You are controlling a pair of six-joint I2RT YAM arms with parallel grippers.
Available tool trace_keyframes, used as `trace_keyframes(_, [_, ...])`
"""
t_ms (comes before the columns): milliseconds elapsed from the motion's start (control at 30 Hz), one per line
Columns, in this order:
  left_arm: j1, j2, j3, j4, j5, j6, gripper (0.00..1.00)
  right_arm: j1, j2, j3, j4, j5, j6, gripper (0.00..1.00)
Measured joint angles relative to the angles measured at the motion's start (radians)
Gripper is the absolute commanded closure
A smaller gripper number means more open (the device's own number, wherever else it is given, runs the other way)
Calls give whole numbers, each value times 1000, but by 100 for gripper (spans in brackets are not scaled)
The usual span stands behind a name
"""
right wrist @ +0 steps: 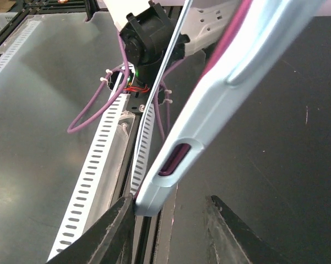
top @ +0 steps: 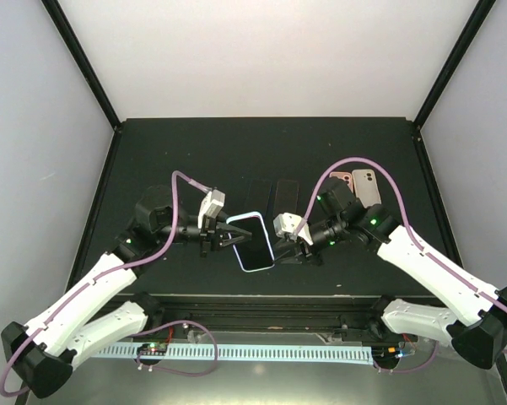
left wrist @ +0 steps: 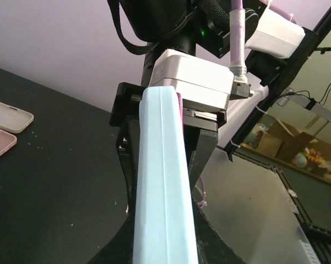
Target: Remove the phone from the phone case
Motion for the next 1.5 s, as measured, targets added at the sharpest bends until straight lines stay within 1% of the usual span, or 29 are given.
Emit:
trace_keyframes(433, [10,24,-13,48,31,-42,98,4,0,-8,3,15,-18,71])
trace_keyframes(700, [24,57,-28,106,63,-103,98,8,20,-1,-10,33,-27,73])
trace_keyframes(1100, [27,57,-32,112,63,-110,98,13,32,9,-17,53,-89,74])
trace_keyframes(1500, [34,64,-34,143,61,-110,98,21,4,12,-3,127,-137,76])
